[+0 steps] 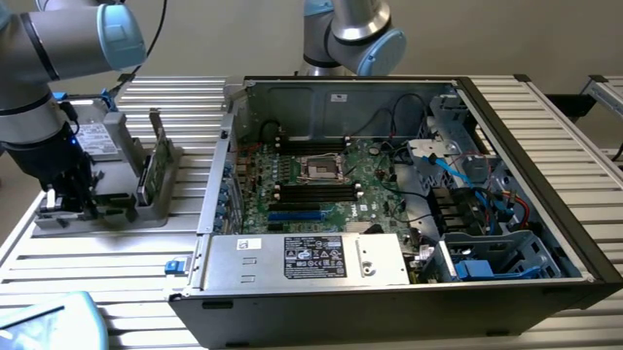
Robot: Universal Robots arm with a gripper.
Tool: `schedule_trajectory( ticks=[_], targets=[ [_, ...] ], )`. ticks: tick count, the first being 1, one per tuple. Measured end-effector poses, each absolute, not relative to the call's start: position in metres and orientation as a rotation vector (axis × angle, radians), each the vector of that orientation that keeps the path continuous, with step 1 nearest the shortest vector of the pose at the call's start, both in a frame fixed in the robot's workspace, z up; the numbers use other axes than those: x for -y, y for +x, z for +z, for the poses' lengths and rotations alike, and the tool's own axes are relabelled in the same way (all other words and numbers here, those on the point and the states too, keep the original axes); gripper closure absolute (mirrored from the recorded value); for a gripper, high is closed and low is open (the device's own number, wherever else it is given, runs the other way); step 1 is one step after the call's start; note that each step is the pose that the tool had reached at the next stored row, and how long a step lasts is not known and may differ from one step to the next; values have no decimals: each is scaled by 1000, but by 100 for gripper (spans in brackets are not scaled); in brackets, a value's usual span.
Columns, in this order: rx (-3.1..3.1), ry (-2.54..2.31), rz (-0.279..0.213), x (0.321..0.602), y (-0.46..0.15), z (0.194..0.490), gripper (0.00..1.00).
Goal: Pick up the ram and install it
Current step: 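Pick up the ram and move it above insertion slot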
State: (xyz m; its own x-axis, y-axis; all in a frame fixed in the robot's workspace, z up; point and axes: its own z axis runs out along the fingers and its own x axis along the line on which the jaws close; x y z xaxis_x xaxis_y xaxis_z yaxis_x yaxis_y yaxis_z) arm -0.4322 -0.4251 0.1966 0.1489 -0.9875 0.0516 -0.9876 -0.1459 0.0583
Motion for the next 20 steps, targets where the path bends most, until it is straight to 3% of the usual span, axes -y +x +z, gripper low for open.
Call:
schedule_trajectory(
  ticks=[20],
  targets=[
    [2000,2321,1,424,-432,207,85]
  ],
)
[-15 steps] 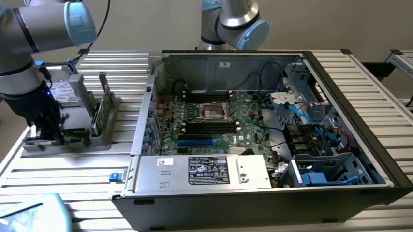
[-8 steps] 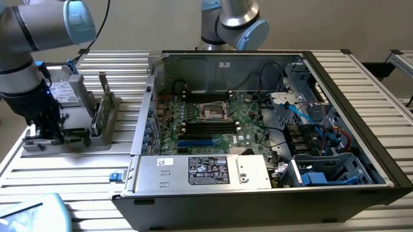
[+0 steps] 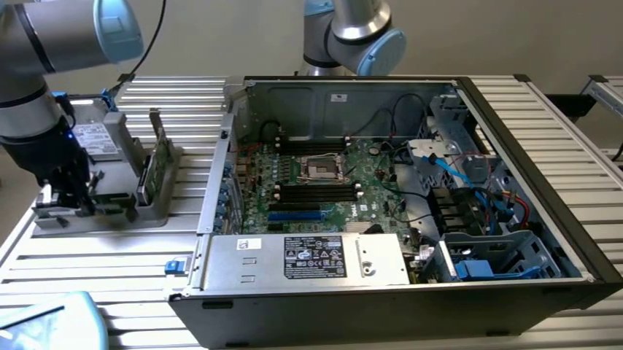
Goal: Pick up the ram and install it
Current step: 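Pick up the ram and move it above insertion slot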
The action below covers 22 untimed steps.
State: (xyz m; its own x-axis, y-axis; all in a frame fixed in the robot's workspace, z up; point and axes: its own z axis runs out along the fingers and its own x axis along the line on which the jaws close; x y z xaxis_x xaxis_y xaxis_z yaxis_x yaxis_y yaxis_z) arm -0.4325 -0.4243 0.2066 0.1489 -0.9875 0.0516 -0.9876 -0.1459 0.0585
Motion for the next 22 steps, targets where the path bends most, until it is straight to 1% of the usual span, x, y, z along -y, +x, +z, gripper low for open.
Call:
schedule_trajectory(
  ticks=[22],
  targets=[
    [2000,2320,2,424,-433,219,85]
  ],
)
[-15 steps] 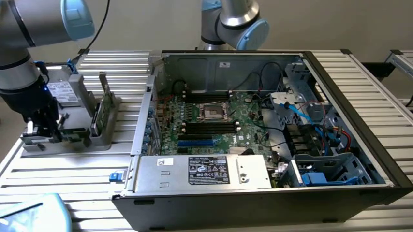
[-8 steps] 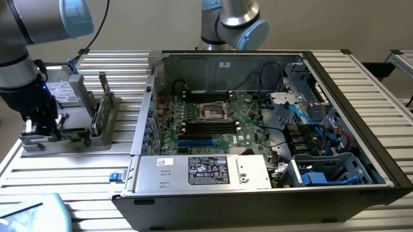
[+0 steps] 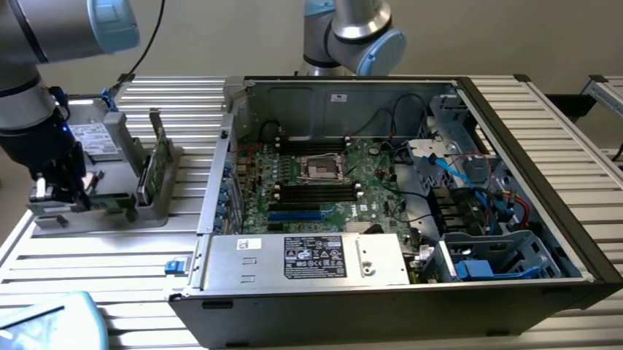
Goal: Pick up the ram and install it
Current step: 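Pick up the ram and move it above insertion slot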
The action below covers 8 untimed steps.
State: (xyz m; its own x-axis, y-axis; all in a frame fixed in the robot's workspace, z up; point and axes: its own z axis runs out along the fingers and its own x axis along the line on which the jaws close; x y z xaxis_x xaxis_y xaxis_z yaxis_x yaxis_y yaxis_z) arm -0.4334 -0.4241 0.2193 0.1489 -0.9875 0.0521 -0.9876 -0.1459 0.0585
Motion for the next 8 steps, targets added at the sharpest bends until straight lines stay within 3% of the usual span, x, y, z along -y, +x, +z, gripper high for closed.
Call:
schedule_trajectory(
  ticks=[8],
  targets=[
    [2000,2320,2,424,-433,237,85]
  ],
)
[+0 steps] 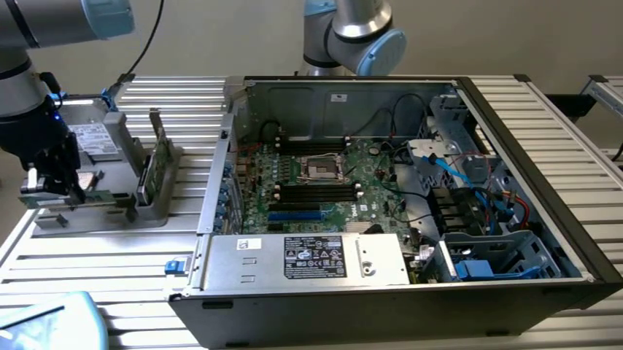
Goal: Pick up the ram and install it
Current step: 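Pick up the ram and move it above insertion slot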
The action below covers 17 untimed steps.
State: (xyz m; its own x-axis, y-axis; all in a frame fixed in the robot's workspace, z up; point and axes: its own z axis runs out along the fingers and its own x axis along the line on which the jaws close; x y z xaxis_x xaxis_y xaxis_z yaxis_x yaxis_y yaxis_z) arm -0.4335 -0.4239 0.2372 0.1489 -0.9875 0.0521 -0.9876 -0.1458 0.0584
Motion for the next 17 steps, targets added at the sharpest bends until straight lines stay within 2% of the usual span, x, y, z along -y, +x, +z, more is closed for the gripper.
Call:
schedule_trajectory(
  ticks=[17],
  targets=[
    [2000,2320,2,412,-433,304,85]
  ],
)
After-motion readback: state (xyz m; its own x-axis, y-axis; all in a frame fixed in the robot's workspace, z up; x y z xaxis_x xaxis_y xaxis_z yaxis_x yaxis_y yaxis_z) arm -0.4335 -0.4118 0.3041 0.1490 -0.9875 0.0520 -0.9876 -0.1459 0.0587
